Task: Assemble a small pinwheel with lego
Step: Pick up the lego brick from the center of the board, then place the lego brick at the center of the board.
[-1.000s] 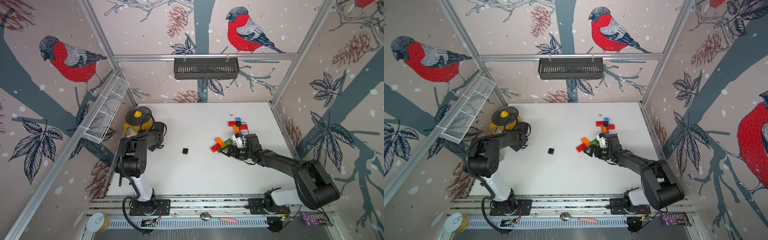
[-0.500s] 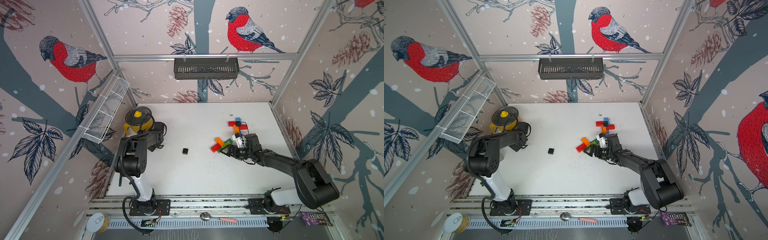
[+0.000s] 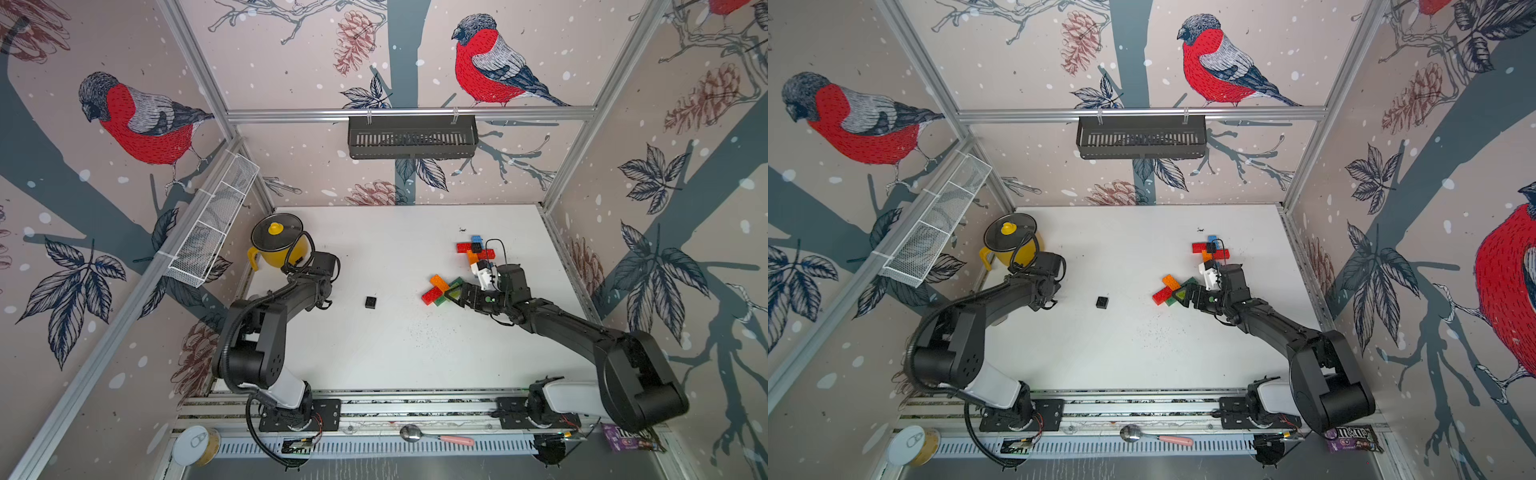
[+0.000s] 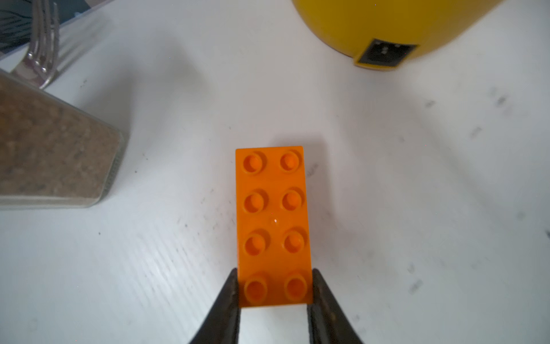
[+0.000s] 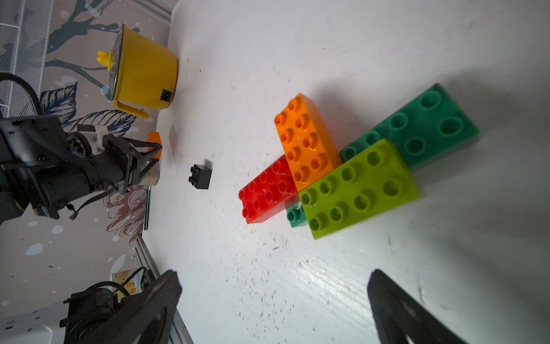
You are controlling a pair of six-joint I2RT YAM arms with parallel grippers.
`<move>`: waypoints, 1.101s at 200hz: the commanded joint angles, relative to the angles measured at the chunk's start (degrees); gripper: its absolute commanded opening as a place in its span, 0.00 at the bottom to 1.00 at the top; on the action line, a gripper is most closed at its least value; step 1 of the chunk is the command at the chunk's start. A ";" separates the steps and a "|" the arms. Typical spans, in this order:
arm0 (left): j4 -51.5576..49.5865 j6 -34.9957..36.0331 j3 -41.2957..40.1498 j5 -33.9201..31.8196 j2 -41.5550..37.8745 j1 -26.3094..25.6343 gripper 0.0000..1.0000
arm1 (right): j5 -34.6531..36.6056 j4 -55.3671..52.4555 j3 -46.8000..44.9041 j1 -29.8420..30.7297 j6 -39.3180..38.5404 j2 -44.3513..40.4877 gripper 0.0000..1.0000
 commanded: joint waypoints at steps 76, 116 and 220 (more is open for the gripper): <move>15.25 24.92 -7.77 17.26 -17.30 -31.78 0.21 | 4.04 0.22 0.10 -3.23 1.80 0.08 0.99; 20.08 34.48 -8.62 26.48 -8.47 -40.45 0.21 | 5.19 -0.56 0.04 -3.58 1.79 -0.11 0.99; 28.65 43.19 -14.33 22.69 -1.21 -48.09 0.26 | 6.56 -4.82 -0.85 -3.57 0.97 -4.40 0.99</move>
